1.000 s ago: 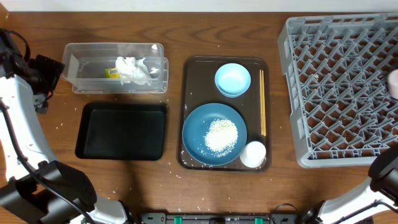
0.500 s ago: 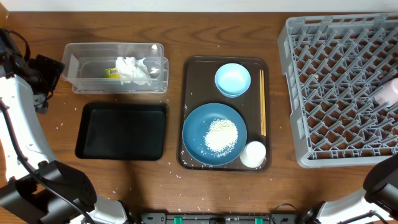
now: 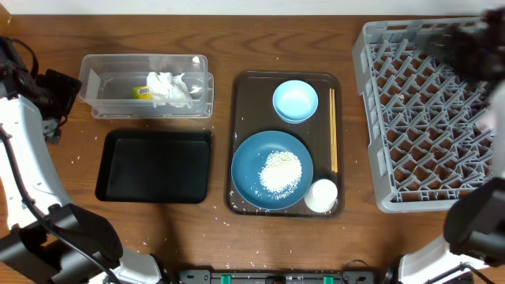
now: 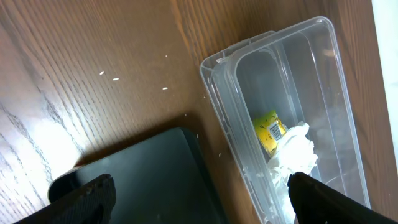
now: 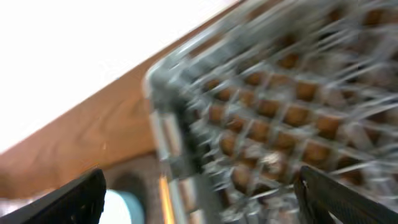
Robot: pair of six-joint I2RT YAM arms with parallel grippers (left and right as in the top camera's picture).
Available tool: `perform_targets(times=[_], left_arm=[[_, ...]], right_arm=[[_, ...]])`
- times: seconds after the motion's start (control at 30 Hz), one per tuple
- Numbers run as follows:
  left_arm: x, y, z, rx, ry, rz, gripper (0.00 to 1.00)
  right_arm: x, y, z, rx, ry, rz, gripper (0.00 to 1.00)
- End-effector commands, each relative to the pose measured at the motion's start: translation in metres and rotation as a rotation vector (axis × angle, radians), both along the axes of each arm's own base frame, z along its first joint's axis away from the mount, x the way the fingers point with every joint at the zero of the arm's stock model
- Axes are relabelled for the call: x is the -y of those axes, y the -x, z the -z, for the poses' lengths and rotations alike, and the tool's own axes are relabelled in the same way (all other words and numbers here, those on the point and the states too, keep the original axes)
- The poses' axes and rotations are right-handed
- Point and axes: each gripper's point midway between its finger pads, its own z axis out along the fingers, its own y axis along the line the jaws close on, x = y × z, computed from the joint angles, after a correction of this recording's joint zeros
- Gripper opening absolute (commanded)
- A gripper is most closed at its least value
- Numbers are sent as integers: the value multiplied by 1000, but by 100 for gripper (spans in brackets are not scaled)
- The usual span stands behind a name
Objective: Sort waste into correct bins and load items into the dishwasher rack
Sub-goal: 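Reach right gripper back and grasp the light-blue bowl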
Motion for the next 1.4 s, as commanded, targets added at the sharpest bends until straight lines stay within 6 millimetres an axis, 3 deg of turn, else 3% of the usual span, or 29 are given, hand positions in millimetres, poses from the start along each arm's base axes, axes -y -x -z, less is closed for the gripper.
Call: perform_targets(times=[0.0,0.2,0.47,0.63,0.8,0.97,1.17,1.37], left_arm=[[-2,2,3,-14,-1,3,91],[-2,2,3,-14,-1,3,91],[-2,2,3,-14,-1,3,91],[-2,2,3,-14,-1,3,91],[-2,2,3,-14,-1,3,91],[-2,2,3,-14,-2,3,91],[-2,2,3,-14,-2,3,91],[-2,2,3,-14,-2,3,91]], right_arm=[[-49,-3,13,-60,124,-50,91],[-147,-5,34,-85,304,-164,75],[-273,-10,97,-54,383,-342,68],[-320,-2,131,-46,432,-409,65],[-323,8,154,-84,519,-305,64],[-330,16,170,-117,523,-318,59],[-324,25,190,-184,527,-297,55],[-326,29,191,-195,523,-306,50]])
